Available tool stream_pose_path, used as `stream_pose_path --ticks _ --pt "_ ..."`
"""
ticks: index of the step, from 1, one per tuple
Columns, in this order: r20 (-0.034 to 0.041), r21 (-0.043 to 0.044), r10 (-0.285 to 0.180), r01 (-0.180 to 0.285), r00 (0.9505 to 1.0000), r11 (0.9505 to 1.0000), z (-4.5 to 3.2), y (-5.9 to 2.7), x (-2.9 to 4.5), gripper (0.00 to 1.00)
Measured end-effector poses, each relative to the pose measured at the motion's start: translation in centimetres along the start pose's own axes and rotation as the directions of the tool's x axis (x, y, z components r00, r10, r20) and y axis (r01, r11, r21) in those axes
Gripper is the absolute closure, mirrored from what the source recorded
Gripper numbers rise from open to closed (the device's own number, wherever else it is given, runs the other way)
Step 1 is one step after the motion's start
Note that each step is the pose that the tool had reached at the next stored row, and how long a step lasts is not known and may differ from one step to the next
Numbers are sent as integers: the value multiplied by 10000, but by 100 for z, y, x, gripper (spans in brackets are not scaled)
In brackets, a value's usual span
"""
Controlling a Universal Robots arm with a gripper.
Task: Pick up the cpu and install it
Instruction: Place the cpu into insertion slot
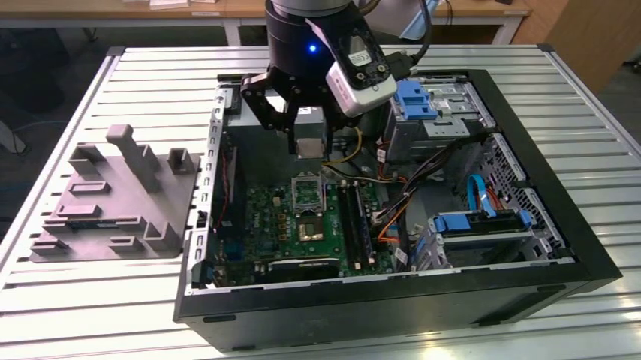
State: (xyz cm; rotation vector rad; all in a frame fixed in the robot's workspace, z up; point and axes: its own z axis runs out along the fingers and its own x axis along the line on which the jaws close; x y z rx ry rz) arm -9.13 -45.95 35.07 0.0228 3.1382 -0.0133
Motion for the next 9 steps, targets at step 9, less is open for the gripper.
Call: stream_pose_path --ticks 9 --pt "0 1 0 0 10000 10000 34 0 0 53"
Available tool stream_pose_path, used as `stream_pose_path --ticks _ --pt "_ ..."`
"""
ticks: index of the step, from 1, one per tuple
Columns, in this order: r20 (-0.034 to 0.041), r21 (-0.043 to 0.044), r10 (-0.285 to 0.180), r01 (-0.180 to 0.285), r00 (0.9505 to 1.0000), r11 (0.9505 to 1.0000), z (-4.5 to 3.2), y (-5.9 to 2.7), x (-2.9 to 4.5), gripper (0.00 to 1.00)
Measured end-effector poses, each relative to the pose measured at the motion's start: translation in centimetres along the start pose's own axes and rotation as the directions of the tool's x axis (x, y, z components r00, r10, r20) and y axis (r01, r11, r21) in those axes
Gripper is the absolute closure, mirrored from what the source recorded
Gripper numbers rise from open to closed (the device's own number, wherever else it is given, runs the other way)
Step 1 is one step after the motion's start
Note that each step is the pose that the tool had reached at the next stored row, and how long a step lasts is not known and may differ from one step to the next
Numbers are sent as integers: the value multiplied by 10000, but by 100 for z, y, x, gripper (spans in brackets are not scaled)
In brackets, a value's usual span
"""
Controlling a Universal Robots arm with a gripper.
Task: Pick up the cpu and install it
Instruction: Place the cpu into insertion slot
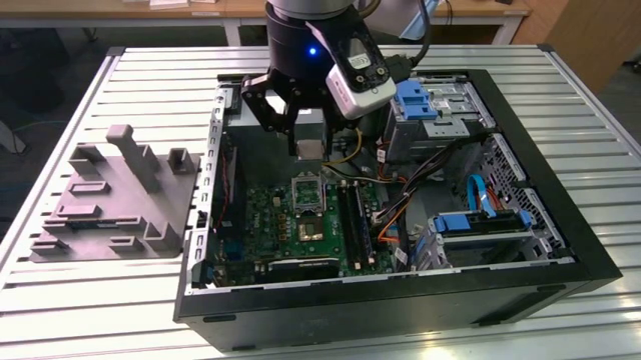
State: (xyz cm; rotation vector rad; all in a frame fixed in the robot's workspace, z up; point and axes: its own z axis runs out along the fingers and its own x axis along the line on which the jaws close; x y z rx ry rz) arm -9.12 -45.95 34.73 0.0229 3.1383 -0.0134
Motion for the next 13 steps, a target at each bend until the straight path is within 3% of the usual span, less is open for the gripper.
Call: stream_pose_path --ticks 3,4,6,7,13 --pt "-1 -31 0 0 10000 10000 18 0 0 53" --pt "-2 -80 -1 1 10000 10000 20 0 0 53" --pt "-5 -292 0 0 10000 9996 21 0 0 53" --pt "-5 -337 1 -1 10000 9994 22 0 0 53" --pt "-4 -336 1 -1 10000 9994 48 -2 0 53"
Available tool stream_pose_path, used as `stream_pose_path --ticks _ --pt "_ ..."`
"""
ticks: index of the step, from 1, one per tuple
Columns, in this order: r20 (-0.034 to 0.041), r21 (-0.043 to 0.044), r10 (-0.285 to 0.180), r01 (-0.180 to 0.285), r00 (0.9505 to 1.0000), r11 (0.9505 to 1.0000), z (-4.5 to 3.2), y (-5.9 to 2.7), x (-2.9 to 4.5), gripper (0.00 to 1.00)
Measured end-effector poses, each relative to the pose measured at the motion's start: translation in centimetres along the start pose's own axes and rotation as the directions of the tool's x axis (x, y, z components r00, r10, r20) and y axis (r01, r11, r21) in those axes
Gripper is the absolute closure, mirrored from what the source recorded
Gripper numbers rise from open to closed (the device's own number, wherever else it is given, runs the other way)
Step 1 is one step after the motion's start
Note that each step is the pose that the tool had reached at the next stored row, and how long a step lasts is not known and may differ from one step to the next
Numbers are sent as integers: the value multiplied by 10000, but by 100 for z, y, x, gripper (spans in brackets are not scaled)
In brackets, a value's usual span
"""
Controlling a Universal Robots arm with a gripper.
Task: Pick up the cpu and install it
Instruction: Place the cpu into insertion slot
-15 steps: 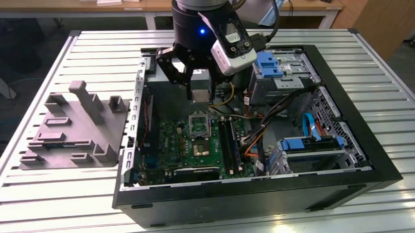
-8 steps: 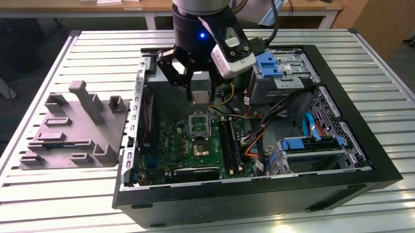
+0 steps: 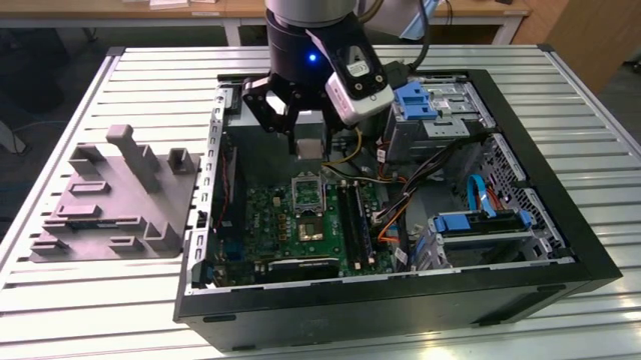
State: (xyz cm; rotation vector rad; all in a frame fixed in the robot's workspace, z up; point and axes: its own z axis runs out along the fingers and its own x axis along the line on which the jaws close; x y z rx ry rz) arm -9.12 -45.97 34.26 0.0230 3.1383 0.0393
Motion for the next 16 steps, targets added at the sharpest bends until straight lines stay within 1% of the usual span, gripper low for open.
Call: stream_pose_path --ticks 4,16 --pt "0 0 0 0 10000 10000 35 -5 0 53" --pt "0 1 0 0 10000 10000 37 -5 0 53"
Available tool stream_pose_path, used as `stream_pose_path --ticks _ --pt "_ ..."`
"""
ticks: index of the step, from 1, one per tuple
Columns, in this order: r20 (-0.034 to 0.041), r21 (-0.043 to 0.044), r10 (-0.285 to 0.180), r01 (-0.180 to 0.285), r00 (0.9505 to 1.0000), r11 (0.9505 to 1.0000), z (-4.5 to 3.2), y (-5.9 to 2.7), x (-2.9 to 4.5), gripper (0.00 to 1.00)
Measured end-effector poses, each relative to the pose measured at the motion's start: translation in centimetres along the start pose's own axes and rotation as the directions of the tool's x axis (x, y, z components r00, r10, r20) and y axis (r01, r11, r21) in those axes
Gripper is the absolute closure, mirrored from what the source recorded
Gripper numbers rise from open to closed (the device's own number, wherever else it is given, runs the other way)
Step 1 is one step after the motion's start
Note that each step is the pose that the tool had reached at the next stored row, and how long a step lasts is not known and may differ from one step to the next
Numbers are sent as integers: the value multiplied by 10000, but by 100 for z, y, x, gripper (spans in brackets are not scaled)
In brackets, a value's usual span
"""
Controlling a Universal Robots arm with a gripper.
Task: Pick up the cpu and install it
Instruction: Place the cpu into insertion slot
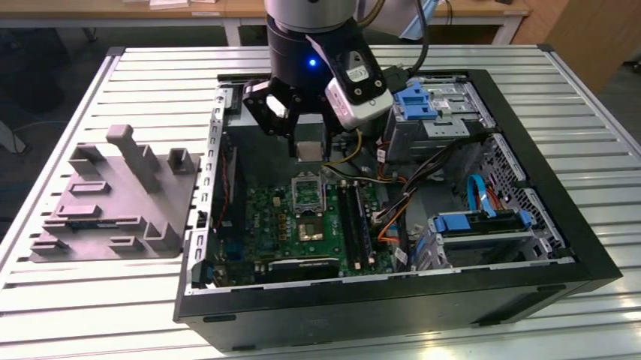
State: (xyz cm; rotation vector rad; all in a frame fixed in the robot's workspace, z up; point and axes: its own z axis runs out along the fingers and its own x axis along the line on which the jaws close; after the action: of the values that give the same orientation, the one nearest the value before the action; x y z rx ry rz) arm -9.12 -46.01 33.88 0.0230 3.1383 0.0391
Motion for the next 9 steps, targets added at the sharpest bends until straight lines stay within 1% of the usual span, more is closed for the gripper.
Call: stream_pose_path --ticks 3,4,5,8,9 --pt "1 -1 1 -1 10000 10000 1 -1 0 53" --pt "0 0 0 0 10000 10000 16 -93 -1 53" --pt "0 0 0 0 10000 10000 27 -161 -2 53" --pt "0 0 0 0 10000 10000 29 -173 -2 53" --pt "0 0 0 0 10000 10000 32 -191 -3 53"
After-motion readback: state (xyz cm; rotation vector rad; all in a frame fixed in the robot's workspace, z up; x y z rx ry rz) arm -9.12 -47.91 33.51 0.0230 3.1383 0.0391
